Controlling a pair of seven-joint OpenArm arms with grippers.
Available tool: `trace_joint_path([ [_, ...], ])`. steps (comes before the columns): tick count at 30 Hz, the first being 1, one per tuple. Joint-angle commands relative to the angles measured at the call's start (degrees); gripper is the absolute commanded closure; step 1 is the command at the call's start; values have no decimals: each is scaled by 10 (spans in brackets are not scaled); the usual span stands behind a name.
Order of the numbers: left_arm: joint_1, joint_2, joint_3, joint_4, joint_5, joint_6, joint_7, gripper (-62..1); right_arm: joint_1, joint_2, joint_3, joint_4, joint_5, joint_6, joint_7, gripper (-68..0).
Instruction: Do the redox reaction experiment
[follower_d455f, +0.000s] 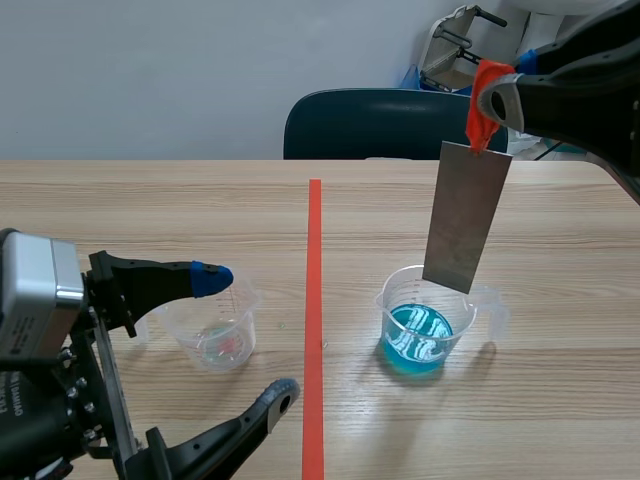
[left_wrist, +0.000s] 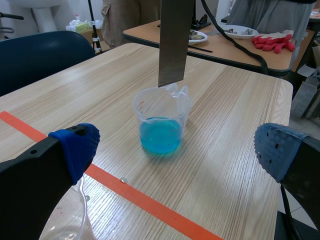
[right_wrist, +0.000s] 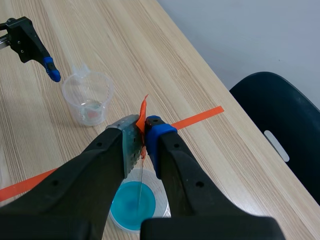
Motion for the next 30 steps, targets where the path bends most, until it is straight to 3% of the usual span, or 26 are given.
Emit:
trace_joint_path([
  [1, -2, 3, 2, 12, -6, -2, -8, -623, 12, 6, 4, 8, 7, -2, 6, -6],
  [16, -2, 3, 2, 12, -6, -2, -8, -623, 12, 6, -3, 5, 6, -2, 14, -6],
  [30, -2, 3, 2, 12, -6, -2, -8, -623, 12, -15, -50, -30, -81, -2, 91, -6],
])
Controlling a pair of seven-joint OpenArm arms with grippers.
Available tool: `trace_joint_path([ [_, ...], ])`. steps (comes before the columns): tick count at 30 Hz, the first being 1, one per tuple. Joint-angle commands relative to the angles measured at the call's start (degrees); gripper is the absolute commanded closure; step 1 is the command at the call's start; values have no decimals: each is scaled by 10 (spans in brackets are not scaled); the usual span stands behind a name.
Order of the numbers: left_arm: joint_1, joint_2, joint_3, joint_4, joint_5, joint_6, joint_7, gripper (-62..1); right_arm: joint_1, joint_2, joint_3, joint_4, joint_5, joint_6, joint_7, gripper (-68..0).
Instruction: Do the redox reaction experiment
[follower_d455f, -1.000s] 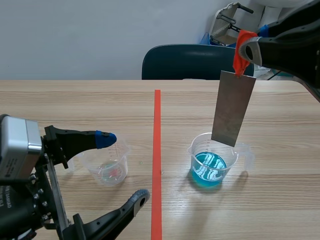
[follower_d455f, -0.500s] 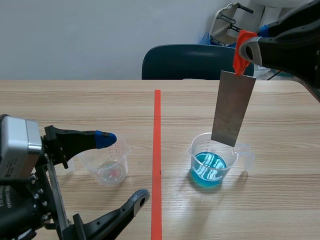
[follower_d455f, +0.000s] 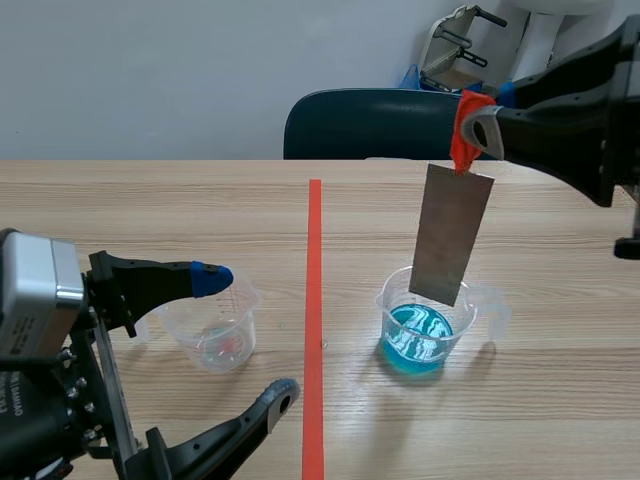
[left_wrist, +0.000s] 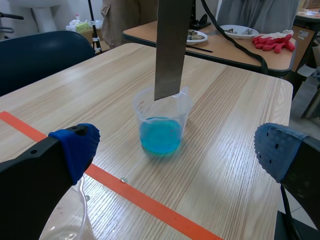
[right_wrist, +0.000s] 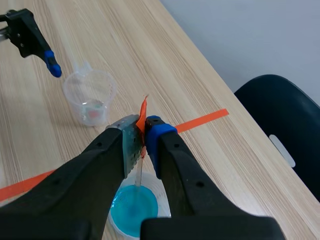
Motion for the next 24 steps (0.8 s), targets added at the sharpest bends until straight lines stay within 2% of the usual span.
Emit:
trace_joint_path([
  [1, -2, 3, 2, 12, -6, -2, -8, -623, 12, -3, -7, -4, -2, -2, 14, -6],
  [11, -2, 3, 2, 12, -6, -2, -8, -623, 14, -10, -49, -51, -66, -3, 90, -6],
  [16, -2, 3, 2, 12, -6, -2, -3, -623, 17, -36, -61, -80, -118, -2, 124, -6],
  [24, -2, 3, 2, 12, -6, -2, 47, -623, 26, -62, -89, -116, -176, -3, 169, -6],
])
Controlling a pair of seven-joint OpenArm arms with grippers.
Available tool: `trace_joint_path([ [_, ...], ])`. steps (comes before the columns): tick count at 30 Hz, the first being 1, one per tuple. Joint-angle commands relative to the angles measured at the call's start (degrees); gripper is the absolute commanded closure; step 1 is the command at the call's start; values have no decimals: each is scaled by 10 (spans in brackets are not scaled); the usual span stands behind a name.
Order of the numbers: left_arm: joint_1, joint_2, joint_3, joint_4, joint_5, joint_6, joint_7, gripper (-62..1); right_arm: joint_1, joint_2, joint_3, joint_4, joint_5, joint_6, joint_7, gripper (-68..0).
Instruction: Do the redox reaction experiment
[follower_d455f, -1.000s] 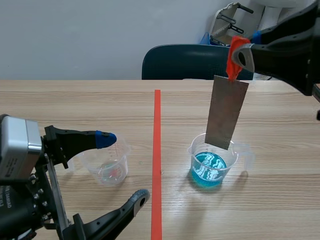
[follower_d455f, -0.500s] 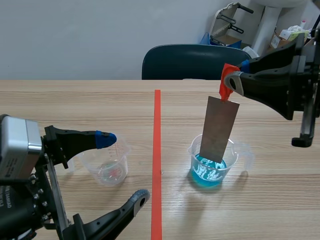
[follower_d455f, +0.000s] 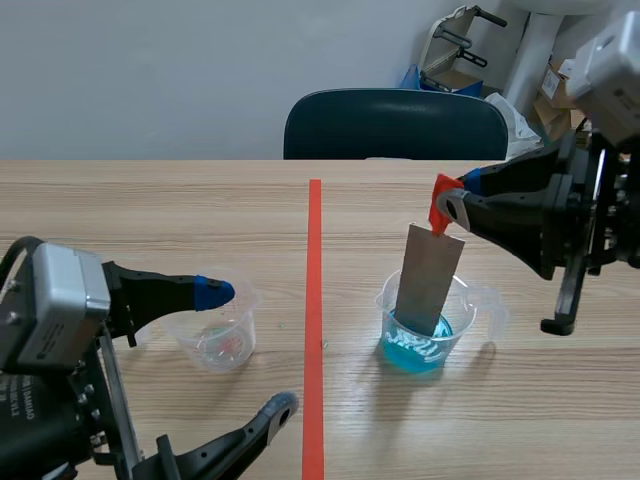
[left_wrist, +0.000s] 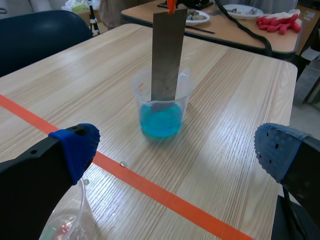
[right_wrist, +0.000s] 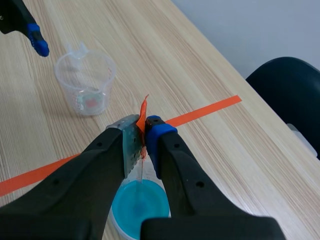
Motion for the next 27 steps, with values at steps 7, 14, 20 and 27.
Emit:
trace_joint_path([
  [7, 0, 3, 2, 12, -6, -2, -9, -623, 28, 0, -29, -35, -31, -7, 57, -6],
  [14, 0, 3, 2, 12, -6, -2, -10, -623, 42, -11, -49, -69, -66, -9, 73, -6],
  [20, 0, 3, 2, 12, -6, -2, -16, -623, 40, -15, -50, -77, -88, -9, 73, -6],
  [27, 0, 3, 2, 12, -6, -2, -26, -623, 40, -15, -50, -77, -90, -9, 73, -6],
])
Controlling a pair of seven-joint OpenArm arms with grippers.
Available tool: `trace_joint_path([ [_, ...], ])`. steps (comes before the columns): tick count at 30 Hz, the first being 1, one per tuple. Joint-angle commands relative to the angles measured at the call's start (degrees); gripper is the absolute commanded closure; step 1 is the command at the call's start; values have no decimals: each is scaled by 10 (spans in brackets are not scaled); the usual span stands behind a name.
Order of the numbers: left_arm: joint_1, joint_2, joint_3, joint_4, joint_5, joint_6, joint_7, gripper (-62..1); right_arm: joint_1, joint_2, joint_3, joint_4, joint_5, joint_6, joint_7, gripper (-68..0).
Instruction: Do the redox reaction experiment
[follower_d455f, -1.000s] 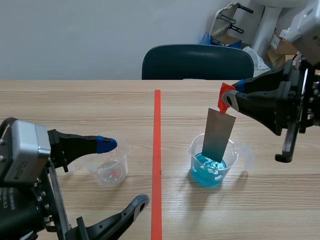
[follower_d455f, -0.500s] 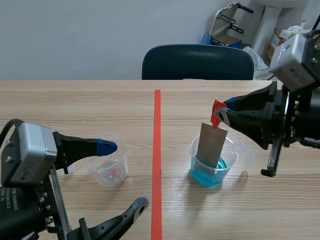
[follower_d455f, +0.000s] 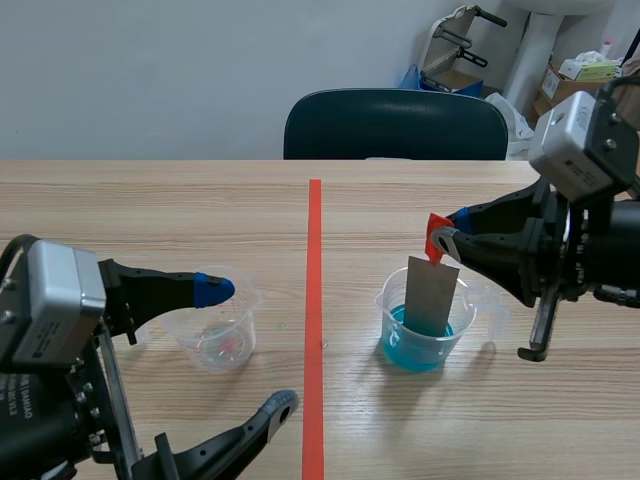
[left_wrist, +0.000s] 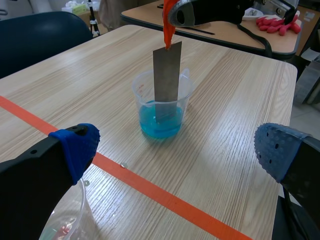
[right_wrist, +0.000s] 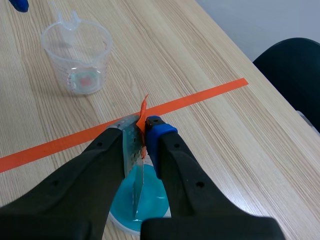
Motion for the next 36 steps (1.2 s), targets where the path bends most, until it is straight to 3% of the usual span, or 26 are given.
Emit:
trace_joint_path([
  [1, 0, 3, 2, 12, -6, -2, -8, -623, 7, 3, 4, 4, 2, 0, 8, -6],
  [36, 0, 3, 2, 12, -6, -2, -7, -623, 7, 3, 4, 4, 2, 0, -1, -6],
])
